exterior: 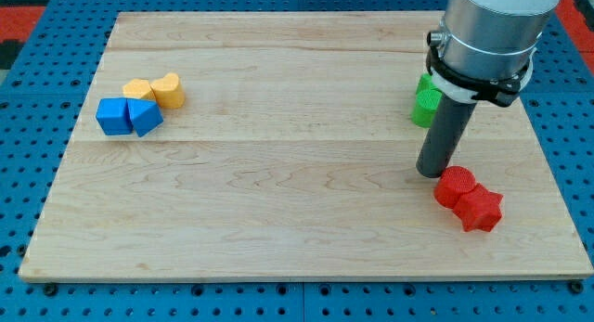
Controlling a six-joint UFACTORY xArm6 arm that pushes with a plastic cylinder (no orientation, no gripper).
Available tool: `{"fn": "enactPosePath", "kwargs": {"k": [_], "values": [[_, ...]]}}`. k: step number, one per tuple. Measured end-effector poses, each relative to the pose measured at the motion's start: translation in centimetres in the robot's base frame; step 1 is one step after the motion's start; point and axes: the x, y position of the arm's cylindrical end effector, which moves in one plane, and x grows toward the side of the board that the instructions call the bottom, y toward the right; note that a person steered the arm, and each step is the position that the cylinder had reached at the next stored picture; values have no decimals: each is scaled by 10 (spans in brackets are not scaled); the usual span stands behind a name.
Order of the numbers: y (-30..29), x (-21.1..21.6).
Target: Push the red circle into the red star
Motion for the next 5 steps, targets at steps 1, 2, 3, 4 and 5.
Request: {"fn": "enactPosePath", "kwargs": {"k": [1, 2, 3, 4, 5], "values": [[0, -1], [0, -13], [0, -22], [0, -22], [-16, -23]]}}
